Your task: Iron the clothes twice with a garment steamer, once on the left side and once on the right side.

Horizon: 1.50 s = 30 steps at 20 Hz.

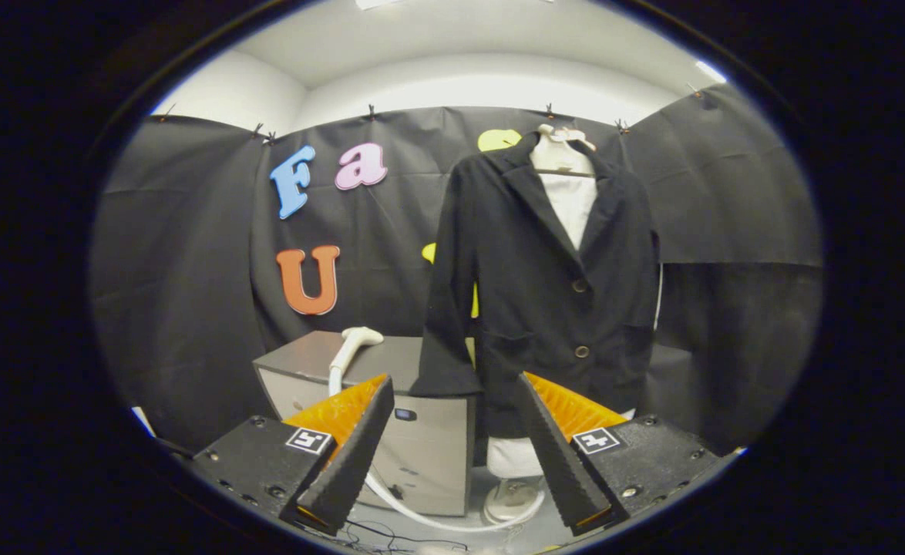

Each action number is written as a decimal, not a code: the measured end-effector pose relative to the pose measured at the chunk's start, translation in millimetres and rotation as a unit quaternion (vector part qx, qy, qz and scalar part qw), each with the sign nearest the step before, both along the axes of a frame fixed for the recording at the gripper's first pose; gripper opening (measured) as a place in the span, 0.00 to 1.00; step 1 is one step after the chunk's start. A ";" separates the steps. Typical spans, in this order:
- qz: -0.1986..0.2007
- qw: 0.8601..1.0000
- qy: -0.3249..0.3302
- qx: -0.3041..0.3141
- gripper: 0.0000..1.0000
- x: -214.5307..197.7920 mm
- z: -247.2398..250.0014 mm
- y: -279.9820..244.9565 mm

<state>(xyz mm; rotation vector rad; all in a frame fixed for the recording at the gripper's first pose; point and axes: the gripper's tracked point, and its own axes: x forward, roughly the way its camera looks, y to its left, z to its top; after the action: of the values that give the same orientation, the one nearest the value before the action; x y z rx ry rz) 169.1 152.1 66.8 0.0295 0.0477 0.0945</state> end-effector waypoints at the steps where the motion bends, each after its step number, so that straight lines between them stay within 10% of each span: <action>1: 0.012 1.000 0.003 0.003 0.98 17.9 3.9 16.4; 14: 0.110 0.987 0.115 -0.031 0.99 228.2 -38.6 204.7; 25: 0.085 0.968 0.233 -0.049 0.94 334.2 -113.0 258.0; 30: 0.075 0.963 0.252 -0.055 0.69 344.2 -122.8 264.5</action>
<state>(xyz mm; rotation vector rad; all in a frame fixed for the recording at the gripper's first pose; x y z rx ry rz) 513.4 416.6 -56.0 -0.0615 0.5655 0.2334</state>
